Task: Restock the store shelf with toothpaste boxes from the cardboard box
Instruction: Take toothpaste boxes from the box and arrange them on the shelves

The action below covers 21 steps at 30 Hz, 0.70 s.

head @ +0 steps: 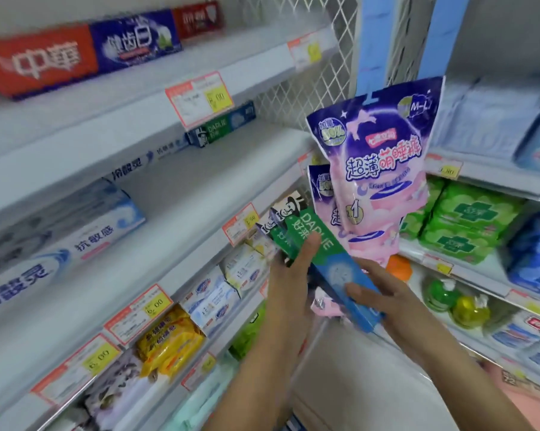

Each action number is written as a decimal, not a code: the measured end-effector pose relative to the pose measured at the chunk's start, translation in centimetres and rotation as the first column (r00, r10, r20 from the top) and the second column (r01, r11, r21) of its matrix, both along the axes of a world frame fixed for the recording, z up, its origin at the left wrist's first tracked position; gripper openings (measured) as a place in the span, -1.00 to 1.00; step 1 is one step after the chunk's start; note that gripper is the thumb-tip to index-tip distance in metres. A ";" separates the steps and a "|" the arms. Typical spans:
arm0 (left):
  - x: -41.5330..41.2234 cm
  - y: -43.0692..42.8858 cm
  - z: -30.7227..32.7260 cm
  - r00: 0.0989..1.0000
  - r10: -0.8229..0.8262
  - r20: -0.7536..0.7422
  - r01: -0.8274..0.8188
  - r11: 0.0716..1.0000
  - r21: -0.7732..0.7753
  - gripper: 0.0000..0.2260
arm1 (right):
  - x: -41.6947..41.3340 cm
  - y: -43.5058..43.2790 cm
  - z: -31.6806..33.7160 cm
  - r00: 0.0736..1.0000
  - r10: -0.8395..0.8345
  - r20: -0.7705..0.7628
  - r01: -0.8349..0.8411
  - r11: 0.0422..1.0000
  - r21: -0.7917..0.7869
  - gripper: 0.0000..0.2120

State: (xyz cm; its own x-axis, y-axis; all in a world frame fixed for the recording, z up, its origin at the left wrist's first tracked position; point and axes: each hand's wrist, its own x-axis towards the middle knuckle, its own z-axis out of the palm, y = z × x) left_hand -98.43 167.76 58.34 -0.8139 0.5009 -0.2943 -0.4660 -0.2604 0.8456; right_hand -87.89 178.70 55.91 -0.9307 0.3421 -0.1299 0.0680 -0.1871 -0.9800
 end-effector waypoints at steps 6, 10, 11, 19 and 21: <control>-5.5 -3.7 6.8 0.969 0.081 -0.232 -0.086 0.996 -0.014 -0.33 | -5.1 4.4 9.0 0.979 0.178 -0.100 -0.136 0.935 0.329 -0.59; -8.5 -5.9 9.4 0.995 0.025 -0.095 -0.018 0.997 0.079 -0.65 | -9.8 6.5 13.5 0.950 0.311 0.023 -0.274 0.797 0.538 -0.62; -9.0 -6.2 9.7 0.996 0.035 -0.083 -0.030 0.997 0.068 -0.65 | -11.1 6.9 14.1 0.938 0.340 0.071 -0.317 0.757 0.571 -0.61; -14.3 -8.5 9.0 0.947 -0.075 -0.312 -0.045 0.932 -0.359 -0.58 | -19.6 6.3 14.8 0.840 0.509 0.190 -0.504 0.601 0.620 -0.54; -15.3 -9.2 8.1 0.899 -0.142 -0.415 -0.105 0.849 -0.517 -0.42 | -21.4 6.3 15.1 0.823 0.528 0.208 -0.502 0.505 0.702 -0.51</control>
